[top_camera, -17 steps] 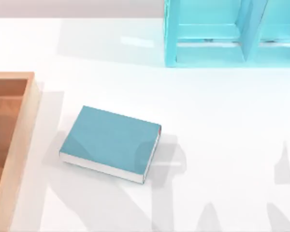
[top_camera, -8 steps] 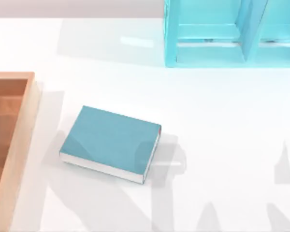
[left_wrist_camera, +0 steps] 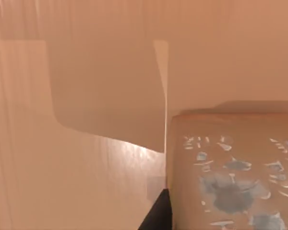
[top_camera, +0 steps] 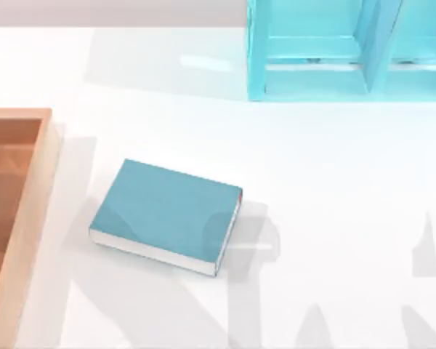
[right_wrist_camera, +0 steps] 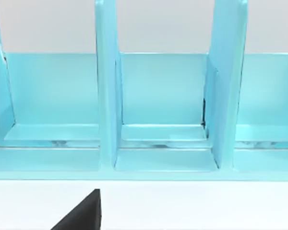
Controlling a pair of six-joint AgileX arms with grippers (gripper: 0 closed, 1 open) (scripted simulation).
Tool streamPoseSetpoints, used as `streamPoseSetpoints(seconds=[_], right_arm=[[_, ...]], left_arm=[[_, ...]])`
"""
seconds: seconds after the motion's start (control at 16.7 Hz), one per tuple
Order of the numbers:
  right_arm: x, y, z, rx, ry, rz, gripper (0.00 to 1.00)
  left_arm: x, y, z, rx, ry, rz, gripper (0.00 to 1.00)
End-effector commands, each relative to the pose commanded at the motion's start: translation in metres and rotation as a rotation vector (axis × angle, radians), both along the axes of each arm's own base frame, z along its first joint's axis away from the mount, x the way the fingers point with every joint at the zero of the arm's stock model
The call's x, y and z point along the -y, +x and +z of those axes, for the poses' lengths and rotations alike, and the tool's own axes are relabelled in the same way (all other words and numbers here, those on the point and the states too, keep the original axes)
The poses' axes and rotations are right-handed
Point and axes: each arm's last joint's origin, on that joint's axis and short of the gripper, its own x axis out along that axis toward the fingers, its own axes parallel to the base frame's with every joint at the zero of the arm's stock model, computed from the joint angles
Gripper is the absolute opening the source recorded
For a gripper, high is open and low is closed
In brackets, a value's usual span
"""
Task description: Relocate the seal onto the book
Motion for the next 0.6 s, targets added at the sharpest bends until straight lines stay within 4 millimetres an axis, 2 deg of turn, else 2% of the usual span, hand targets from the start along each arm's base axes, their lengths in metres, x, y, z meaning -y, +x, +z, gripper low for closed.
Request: streamPoseSetpoints(seconds=[0.36, 0.6], right_arm=[[0.000, 0.000, 0.000, 0.000, 0.000, 0.000, 1.00], [0.000, 0.000, 0.000, 0.000, 0.000, 0.000, 1.00]], left_arm=[[0.002, 0.001, 0.004, 0.004, 0.000, -0.001, 0.00], [0.021, 0.012, 0.035, 0.010, -0.001, 0.006, 0.00]])
